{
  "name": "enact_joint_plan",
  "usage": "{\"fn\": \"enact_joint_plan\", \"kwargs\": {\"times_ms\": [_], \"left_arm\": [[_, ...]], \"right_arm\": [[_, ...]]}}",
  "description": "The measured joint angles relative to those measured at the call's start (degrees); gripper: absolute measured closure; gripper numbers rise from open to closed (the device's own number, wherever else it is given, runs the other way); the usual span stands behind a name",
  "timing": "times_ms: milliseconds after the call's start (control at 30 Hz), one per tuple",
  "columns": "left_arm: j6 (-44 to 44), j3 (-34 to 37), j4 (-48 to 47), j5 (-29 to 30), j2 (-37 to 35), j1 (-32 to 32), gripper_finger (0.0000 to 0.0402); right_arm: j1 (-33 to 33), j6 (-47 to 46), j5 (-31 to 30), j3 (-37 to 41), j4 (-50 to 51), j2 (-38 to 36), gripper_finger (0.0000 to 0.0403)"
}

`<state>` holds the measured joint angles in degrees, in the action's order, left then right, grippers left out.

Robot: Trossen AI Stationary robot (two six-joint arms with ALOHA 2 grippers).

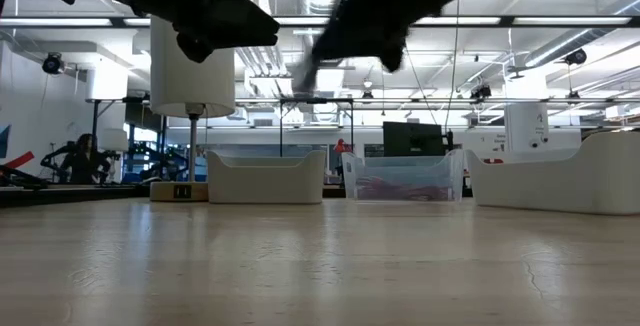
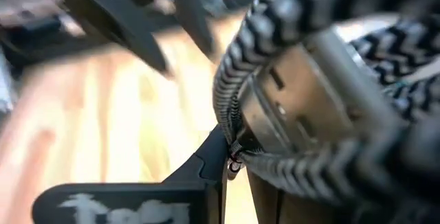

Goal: Pick & Place USB Port
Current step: Put the black and white USB cable into the white bin

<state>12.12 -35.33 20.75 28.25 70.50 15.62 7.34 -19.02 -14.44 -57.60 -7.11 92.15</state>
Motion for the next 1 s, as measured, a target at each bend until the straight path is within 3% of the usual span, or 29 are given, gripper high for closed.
{"fn": "enact_joint_plan", "kwargs": {"times_ms": [300, 633, 800, 1000], "left_arm": [[-1.37, 0.00, -0.33, 4.44, 0.00, -0.07, 0.0280], [-1.40, 0.00, -0.33, 4.76, 0.00, -0.15, 0.0280], [-1.40, 0.00, -0.30, 4.74, 0.00, -0.15, 0.0280], [-0.23, 0.00, -0.27, 4.72, 0.00, -0.15, 0.0280]], "right_arm": [[-0.08, -14.59, -5.96, 0.02, 42.22, -16.16, 0.0369], [-1.89, -32.99, -8.15, 0.02, 72.34, -29.91, 0.0369], [-4.11, -39.38, -7.61, 0.29, 81.95, -30.98, 0.0369], [-4.78, -39.34, -5.11, 0.99, 82.37, -29.45, 0.0369]]}}
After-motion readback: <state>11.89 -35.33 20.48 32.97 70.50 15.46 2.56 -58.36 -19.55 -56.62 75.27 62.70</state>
